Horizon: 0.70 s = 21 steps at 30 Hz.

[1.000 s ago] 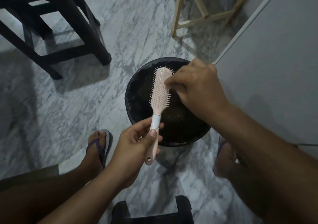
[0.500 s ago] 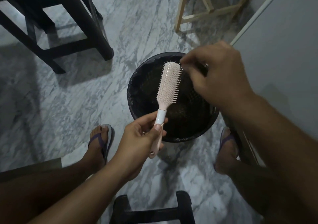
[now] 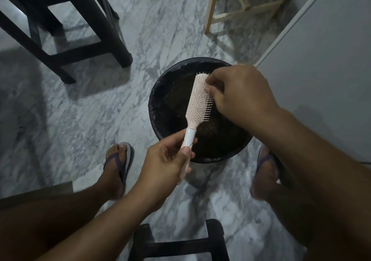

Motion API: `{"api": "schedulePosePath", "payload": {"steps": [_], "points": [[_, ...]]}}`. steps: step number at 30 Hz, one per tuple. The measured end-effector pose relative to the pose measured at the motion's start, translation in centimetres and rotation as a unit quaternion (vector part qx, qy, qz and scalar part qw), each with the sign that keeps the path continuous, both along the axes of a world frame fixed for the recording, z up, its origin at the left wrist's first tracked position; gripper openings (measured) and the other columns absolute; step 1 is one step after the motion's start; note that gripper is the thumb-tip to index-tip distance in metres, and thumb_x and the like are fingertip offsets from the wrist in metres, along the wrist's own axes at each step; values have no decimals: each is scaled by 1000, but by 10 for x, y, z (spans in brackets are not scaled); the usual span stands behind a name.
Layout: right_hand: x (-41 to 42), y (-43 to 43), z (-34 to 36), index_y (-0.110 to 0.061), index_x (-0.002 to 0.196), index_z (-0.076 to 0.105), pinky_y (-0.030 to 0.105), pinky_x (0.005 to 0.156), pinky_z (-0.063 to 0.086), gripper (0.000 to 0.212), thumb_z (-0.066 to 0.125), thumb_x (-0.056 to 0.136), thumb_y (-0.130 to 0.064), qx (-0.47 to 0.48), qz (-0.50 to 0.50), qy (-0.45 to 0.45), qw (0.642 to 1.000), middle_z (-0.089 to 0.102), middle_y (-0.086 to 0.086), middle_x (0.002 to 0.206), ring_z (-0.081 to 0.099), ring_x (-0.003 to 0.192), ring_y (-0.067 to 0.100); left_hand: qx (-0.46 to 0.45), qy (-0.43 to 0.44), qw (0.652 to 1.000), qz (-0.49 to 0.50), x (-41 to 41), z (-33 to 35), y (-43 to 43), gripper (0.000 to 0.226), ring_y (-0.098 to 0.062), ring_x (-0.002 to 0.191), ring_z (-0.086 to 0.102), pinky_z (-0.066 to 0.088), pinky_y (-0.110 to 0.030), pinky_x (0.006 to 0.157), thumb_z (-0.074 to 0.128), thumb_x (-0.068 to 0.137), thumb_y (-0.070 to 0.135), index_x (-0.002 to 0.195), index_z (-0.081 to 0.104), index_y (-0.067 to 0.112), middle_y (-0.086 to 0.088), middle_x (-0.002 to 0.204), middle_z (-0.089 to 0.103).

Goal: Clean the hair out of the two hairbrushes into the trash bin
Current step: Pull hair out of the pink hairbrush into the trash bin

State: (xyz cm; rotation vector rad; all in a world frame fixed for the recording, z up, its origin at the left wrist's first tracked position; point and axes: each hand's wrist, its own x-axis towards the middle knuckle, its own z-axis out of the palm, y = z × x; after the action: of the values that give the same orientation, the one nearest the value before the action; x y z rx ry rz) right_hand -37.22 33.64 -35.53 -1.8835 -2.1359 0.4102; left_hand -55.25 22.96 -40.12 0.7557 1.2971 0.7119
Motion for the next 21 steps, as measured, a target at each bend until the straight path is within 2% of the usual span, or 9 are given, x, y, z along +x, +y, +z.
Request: {"api": "schedulePosePath", "payload": {"steps": [4,8,10,13,16,19,21], "points": [[-1,2,-8,-22,100,76,39,83,56,14,67,92,-29,-18,-9,31,999,74,-4,94,67,90,18,-34,-12,999,10,3,-2,-2,35,-15,83,66,55,-32,66,56,97,3,126,66,21,4,110,76],[4,8,-6,-20,96,76,22,70,53,10,67,91,-22,-50,-58,143,987,66,-13,80,61,72,2,-68,-32,997,20,4,-1,0,31,-16,86,69,56,-33,65,57,97,3,122,67,18,3,110,76],[8,11,3,-20,94,74,26,74,57,9,66,91,-23,-15,-89,199,976,71,-10,82,66,75,5,-61,-26,998,22,3,-2,3,31,-14,83,67,56,-33,65,56,98,4,123,67,17,1,111,76],[15,14,10,-20,93,71,33,74,59,11,62,94,-25,32,-110,221,968,72,-6,80,68,73,9,-48,-15,999,21,1,-2,4,31,-14,80,66,55,-34,67,56,98,5,123,67,17,1,111,76],[16,10,3,-19,95,68,41,70,58,13,58,95,-28,34,-101,193,975,70,-2,75,67,69,15,-39,-11,999,24,3,0,5,29,-14,80,66,55,-35,67,56,98,5,121,68,18,1,108,76],[8,1,-4,-28,97,71,45,84,54,19,61,91,-42,6,-40,67,997,69,-11,84,63,91,17,-38,-17,999,29,5,3,7,29,-14,79,65,55,-34,66,56,98,4,120,68,19,2,107,77],[4,-2,-4,-31,98,72,46,91,47,20,62,91,-47,-10,-24,20,999,66,-12,91,57,105,20,-39,-18,999,25,5,3,6,30,-13,79,66,55,-33,65,56,98,4,123,67,18,3,108,77]]}}
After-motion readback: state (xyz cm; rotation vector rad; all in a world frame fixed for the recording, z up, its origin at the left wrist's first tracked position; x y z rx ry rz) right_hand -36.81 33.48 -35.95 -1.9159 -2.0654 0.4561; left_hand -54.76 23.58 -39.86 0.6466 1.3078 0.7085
